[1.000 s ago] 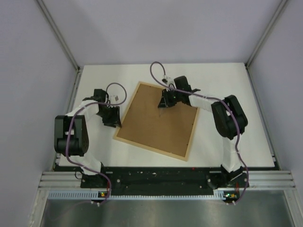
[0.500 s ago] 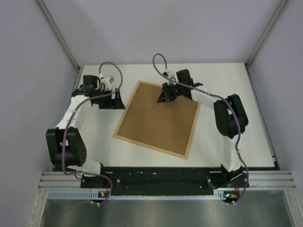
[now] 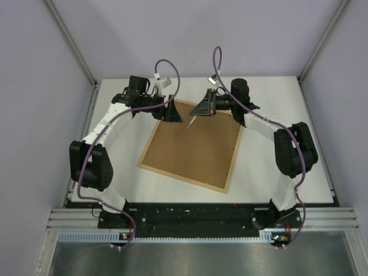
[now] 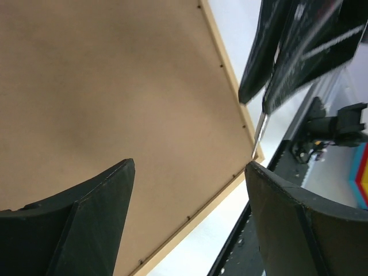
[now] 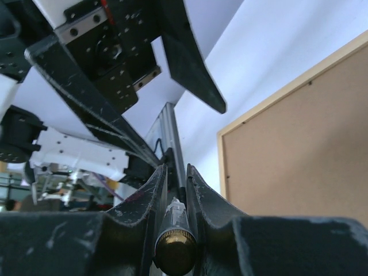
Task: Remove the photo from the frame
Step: Adjust the screwdriver, then move the photo frame to the center of the board.
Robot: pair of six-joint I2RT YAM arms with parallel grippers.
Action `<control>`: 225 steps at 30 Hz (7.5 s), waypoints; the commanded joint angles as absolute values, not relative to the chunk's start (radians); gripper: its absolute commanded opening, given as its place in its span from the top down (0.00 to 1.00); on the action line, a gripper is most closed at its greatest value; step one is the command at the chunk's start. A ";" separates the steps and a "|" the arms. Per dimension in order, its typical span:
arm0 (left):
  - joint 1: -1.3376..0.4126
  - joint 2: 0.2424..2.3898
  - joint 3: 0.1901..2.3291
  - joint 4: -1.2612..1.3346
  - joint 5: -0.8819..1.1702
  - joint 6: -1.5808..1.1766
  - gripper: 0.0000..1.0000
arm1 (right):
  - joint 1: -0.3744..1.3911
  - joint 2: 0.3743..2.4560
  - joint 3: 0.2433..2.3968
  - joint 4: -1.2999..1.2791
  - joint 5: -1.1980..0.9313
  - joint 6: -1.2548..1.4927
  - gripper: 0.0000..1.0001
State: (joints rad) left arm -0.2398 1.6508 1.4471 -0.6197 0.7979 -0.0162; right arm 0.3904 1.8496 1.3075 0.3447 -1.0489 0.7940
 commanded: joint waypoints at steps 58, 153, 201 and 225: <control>-0.402 1.779 1.624 -0.977 1.114 0.253 1.00 | 0.348 1.818 1.255 0.877 -1.626 1.051 0.47; -0.433 1.759 1.647 -1.060 1.080 0.221 1.00 | 0.492 1.838 1.552 -0.594 -1.431 -0.199 0.72; -0.400 1.727 1.644 -0.985 1.051 0.155 0.53 | 0.508 1.827 1.509 -0.558 -1.428 -0.141 1.00; -0.028 1.732 1.316 -0.692 0.551 0.055 0.02 | 0.446 1.940 1.377 0.014 -0.807 0.531 1.00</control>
